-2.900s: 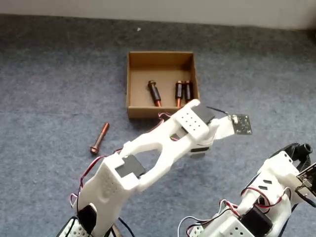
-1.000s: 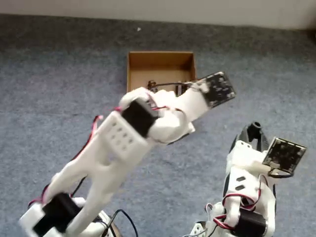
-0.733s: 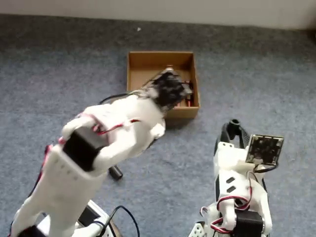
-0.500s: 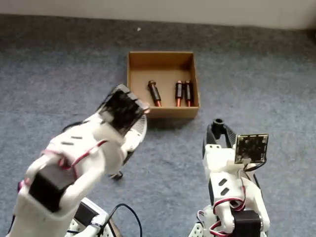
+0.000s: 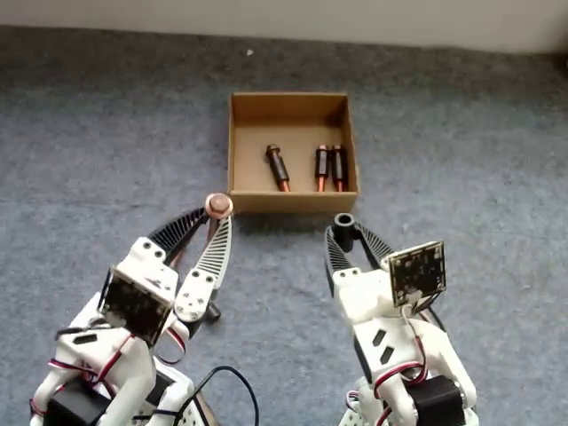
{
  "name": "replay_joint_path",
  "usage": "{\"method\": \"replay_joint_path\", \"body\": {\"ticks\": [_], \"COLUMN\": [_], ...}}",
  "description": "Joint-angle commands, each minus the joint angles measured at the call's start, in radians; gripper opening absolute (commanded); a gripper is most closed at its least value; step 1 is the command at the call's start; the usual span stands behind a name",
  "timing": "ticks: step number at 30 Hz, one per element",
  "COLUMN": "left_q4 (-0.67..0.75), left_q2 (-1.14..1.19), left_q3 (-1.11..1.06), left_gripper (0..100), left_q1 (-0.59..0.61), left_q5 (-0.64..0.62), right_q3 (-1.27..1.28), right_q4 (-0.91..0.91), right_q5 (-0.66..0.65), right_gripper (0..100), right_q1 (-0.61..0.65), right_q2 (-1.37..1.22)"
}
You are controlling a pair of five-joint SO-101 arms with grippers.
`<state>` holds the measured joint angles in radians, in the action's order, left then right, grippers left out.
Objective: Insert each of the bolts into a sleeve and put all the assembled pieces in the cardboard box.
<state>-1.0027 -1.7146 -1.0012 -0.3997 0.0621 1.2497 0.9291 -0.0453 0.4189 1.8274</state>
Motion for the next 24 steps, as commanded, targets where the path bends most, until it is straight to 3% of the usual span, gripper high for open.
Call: {"method": "replay_joint_path", "body": {"ticks": [1,7,12,19,24], "left_q4": [0.089,0.164,0.236,0.308,0.304], "left_q2": [-0.124,-0.108,-0.108,-0.105,-0.105], "left_q3": [-0.082,-0.085,-0.085,-0.085,-0.071], "left_gripper": [1,1,1,1,1], "left_q1": [0.013,0.091,0.085,0.03,-0.042], "left_q5": [-0.069,-0.195,-0.279,-0.282,-0.279], "right_q3": [0.004,0.101,0.159,0.243,0.309], "right_q4": [-0.082,-0.202,-0.297,-0.479,-0.621], "right_q5": [-0.005,-0.054,-0.121,-0.247,-0.258], "right_gripper": [0.5,0.5,0.5,0.5,0.5], "right_q1": [0.047,0.145,0.243,0.341,0.354], "right_q2": [0.008,0.008,0.008,0.008,0.008]}}
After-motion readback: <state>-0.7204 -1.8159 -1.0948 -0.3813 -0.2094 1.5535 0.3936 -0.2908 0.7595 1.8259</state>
